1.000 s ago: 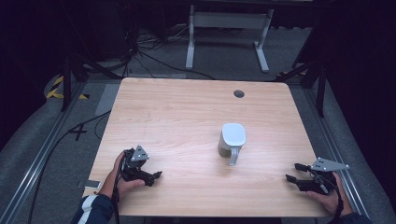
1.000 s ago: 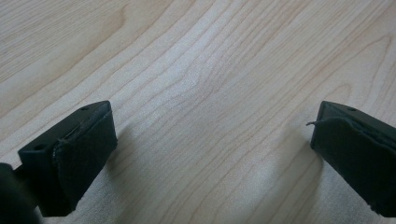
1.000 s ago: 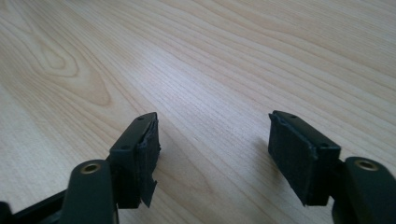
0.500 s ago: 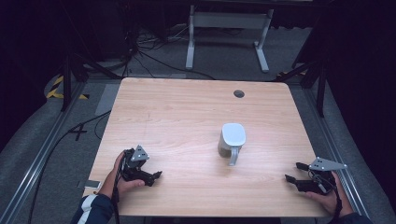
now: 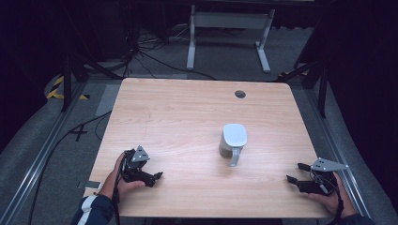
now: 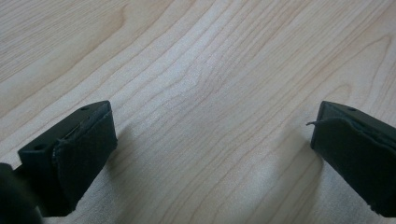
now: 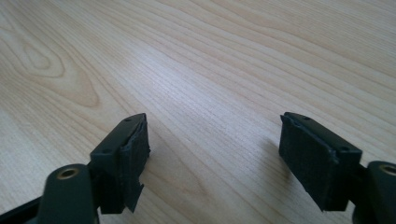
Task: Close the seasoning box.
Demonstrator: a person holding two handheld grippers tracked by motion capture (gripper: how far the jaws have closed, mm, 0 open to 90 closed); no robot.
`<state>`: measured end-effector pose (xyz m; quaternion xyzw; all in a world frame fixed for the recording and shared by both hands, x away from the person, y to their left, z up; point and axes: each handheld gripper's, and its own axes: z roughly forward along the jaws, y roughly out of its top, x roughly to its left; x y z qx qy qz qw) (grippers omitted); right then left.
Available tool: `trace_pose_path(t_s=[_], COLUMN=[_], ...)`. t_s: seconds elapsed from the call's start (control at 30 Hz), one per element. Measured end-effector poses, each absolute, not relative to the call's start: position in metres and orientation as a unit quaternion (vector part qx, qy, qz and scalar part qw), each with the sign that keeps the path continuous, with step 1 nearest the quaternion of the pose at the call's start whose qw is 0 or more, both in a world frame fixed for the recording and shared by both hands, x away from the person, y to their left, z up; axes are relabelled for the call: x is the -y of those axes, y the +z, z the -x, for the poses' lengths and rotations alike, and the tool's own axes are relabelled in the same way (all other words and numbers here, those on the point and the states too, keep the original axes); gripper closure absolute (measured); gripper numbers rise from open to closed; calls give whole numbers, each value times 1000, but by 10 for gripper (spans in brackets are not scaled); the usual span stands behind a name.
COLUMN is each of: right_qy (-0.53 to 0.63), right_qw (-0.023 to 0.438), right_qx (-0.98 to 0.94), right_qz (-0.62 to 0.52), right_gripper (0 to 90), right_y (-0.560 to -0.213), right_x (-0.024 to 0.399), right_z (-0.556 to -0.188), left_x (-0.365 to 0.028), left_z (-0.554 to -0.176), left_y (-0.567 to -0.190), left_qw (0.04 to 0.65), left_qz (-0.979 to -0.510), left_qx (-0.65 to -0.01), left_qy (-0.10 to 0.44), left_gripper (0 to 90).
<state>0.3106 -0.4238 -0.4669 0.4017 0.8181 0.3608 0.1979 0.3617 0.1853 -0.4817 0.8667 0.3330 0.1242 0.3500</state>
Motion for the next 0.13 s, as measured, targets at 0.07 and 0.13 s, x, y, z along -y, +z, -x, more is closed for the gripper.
trace_pose_path(t_s=[0.07, 0.13], right_qy=[357, 355], right_qw=[199, 199], right_qx=[-817, -817], right_qz=[-406, -409], right_gripper=[215, 201], right_y=[-467, -467], right_x=[424, 424], right_z=[-311, -311], left_x=[-185, -185], left_z=[-362, -362], left_y=[-482, -482], left_qw=[350, 350], left_qz=[-867, -867], left_qx=[-333, -333], left_qy=[124, 124], left_gripper=[5, 5])
